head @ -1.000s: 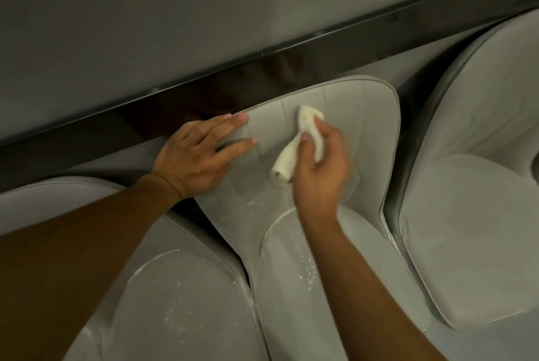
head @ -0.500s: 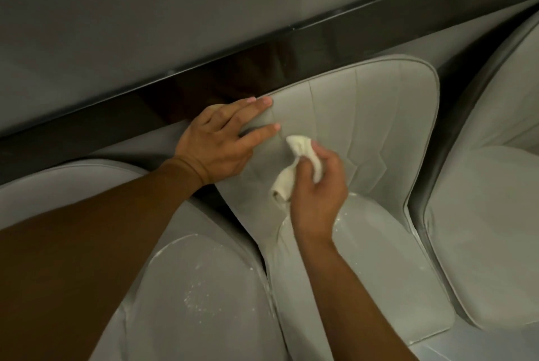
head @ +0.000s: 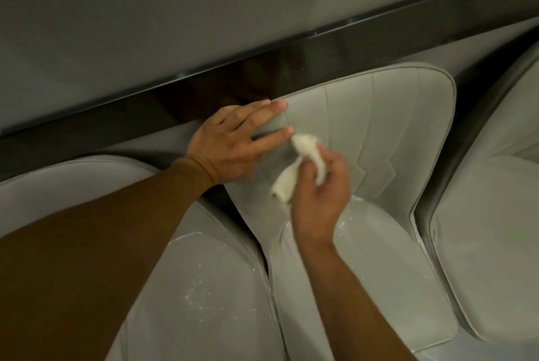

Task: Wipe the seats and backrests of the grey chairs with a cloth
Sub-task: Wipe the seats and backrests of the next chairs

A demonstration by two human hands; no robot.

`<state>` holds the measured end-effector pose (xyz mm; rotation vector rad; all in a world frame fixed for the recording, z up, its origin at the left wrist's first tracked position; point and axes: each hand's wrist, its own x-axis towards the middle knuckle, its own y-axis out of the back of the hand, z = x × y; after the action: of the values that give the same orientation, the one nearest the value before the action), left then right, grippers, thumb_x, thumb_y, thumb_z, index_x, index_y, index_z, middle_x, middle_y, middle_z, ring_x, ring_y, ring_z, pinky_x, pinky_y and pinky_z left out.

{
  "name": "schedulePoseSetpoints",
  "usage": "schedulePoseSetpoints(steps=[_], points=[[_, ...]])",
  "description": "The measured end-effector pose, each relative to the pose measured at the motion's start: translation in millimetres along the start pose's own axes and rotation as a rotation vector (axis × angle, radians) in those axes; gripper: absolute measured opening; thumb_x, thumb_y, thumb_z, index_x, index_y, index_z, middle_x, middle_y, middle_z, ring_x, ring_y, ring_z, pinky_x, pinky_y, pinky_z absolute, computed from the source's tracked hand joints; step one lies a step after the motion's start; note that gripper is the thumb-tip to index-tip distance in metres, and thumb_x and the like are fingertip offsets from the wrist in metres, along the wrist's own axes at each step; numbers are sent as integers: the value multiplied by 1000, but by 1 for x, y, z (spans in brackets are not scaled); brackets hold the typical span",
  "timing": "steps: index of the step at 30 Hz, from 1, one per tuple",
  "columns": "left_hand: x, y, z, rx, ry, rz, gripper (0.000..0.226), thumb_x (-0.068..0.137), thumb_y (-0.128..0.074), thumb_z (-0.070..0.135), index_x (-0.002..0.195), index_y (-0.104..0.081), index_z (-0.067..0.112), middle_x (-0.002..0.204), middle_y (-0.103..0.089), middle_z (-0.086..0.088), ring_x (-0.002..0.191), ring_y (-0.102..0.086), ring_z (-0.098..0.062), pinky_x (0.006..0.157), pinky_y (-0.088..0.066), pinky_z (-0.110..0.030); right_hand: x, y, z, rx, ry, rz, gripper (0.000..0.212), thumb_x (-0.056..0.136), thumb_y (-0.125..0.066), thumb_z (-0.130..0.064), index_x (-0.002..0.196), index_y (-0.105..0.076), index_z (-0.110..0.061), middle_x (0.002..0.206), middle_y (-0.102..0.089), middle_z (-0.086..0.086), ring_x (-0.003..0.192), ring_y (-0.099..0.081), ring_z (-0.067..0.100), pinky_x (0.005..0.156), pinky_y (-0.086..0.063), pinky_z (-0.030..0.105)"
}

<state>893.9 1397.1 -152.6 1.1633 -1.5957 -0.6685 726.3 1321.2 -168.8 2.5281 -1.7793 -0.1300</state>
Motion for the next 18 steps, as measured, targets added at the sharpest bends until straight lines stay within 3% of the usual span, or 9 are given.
schedulePoseSetpoints(steps=[3,5,7,10,13,15,18], points=[[-2,-2,-2,-1,-19,-21,53,89,-66,24,140,-53,28,152,-36,-10,136,-40,-28,98,-37,-39,42,2,-30,98,13,209,23,95,-59,-15,117,-59,-9,112,-64,6,102,-62,13,87,-49,18],[-2,-3,-2,3,-20,-29,56,90,-65,25,143,-47,27,155,-37,-10,137,-39,-28,99,-36,-39,56,-5,-39,64,95,215,23,96,-59,-12,117,-60,-3,111,-63,10,102,-61,14,89,-49,19],[-2,-3,0,-15,-2,-6,56,89,-64,24,143,-49,26,156,-43,-9,136,-43,-27,98,-37,-38,49,-14,-31,-46,187,101,24,94,-59,-3,117,-63,3,109,-59,15,100,-57,10,90,-45,14],[-2,-4,0,-16,-13,0,52,89,-63,27,141,-55,27,154,-43,-10,136,-43,-27,97,-38,-39,27,-11,-18,-90,157,-139,28,93,-60,-2,121,-65,-2,113,-56,10,103,-58,9,90,-44,10],[-2,-3,-3,-10,-33,-34,54,91,-58,30,144,-45,27,153,-36,-11,136,-40,-30,97,-37,-40,29,5,-15,-166,187,-229,25,91,-62,-2,115,-68,-5,111,-59,8,101,-59,12,89,-46,12],[-1,-1,-2,2,-24,-24,56,89,-62,28,142,-47,27,152,-37,-11,136,-41,-29,96,-37,-39,41,12,-18,-168,221,-126,24,89,-61,-2,111,-68,-5,109,-60,9,98,-57,4,90,-43,11],[-1,-1,-2,3,-30,-37,54,88,-63,24,141,-52,29,152,-37,-11,136,-41,-29,96,-37,-38,70,23,-26,-112,172,229,22,92,-58,-9,113,-62,-4,113,-61,9,102,-57,8,94,-44,17]])
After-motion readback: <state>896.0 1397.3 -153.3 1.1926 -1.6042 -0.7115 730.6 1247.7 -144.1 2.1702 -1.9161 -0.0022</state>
